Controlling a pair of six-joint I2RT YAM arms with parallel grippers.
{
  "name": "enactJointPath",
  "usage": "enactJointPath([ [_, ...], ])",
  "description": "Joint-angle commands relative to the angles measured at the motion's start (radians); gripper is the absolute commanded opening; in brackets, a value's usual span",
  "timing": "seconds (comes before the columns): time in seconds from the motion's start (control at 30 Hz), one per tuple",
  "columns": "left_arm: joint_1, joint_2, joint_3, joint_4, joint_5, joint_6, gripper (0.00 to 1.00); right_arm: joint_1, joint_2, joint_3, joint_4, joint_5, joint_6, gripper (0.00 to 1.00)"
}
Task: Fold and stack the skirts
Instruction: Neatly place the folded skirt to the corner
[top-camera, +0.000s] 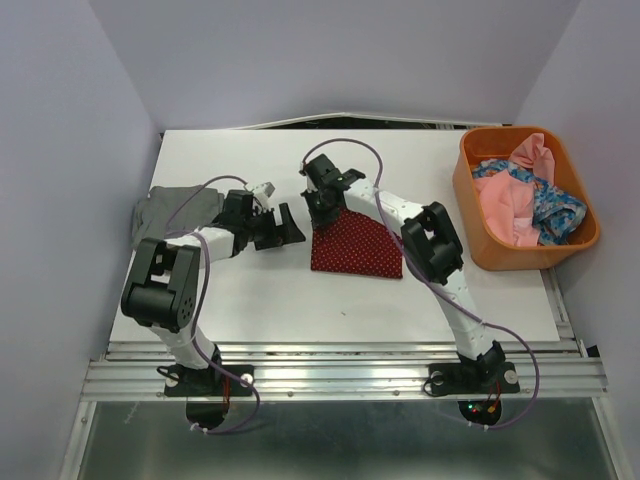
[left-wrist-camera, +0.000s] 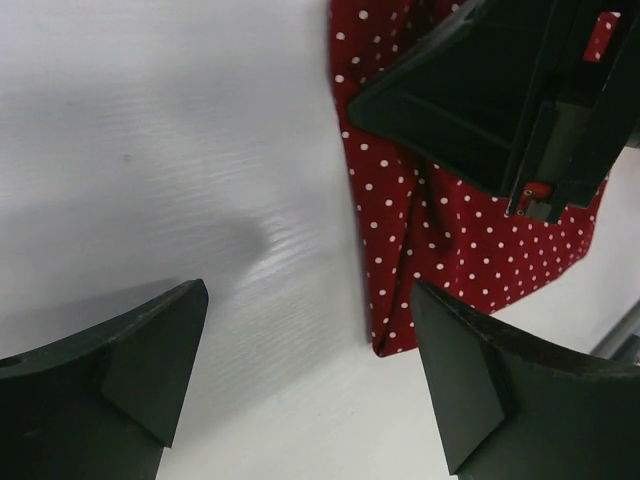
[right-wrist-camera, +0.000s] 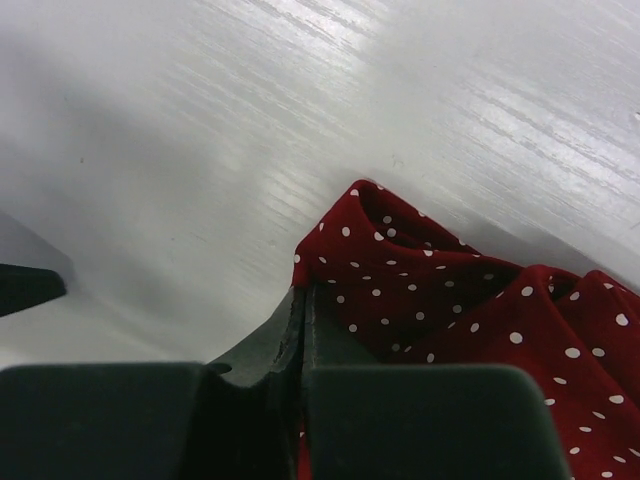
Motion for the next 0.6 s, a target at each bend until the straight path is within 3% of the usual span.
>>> enactJointPath([
  [0.0,-0.010,0.029,-0.022,0.105,0.171,-0.044,0.95,0.004,-0.034,0.041,0.011,-0.073,0.006,0.01],
  [0.4,-0.045,0.192,0.005,0.287,0.260,-0.175,0.96,-0.034,-0.117,0.024,0.025,-0.117,0.052,0.00],
  [0.57,-0.060,0.227,0.002,0.332,0.228,-0.225,0.97,-0.043,-0.122,0.026,0.027,-0.139,0.072,0.00],
])
